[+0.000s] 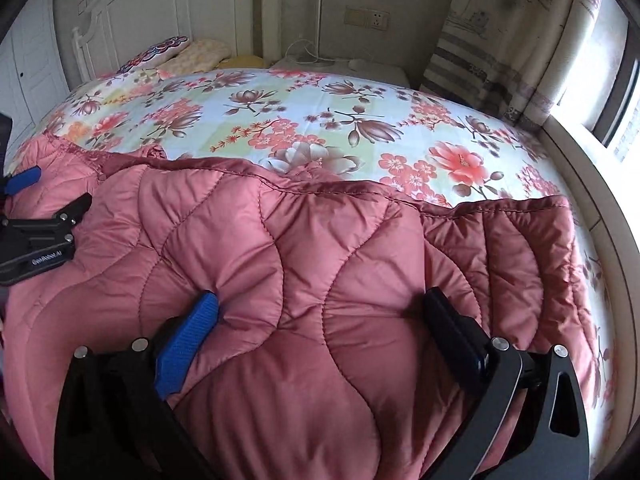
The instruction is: Fold large clothes
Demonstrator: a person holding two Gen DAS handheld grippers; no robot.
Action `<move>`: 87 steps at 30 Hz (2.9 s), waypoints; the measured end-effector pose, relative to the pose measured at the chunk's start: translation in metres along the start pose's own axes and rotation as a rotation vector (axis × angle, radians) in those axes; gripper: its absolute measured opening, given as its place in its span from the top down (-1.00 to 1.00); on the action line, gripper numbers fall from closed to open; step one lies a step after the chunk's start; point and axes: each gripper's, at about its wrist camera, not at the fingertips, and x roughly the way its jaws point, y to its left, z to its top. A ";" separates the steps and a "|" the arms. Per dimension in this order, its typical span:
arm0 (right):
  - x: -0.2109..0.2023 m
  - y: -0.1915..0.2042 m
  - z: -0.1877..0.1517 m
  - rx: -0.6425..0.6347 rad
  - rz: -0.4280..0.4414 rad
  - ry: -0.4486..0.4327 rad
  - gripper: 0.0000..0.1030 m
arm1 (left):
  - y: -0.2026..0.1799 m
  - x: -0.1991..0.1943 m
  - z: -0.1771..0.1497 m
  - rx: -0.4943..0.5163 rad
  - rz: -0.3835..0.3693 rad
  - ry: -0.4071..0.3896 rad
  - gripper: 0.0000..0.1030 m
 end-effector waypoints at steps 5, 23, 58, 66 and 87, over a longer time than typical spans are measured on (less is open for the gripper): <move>-0.051 0.017 0.010 0.011 0.112 -0.143 -0.69 | 0.002 -0.001 0.002 -0.009 -0.010 0.006 -0.96; -0.005 0.076 -0.017 -0.171 0.197 -0.049 -0.64 | 0.038 -0.023 0.030 -0.034 0.037 -0.031 -0.96; -0.041 -0.053 -0.047 0.047 -0.089 -0.038 -0.86 | -0.005 -0.010 -0.004 -0.114 -0.312 0.042 -0.96; -0.076 -0.080 -0.064 0.167 0.015 -0.154 -0.85 | -0.006 -0.010 -0.005 -0.110 -0.302 0.039 -0.96; -0.039 -0.064 0.012 0.111 0.126 -0.082 -0.88 | -0.005 -0.010 -0.005 -0.114 -0.305 0.040 -0.96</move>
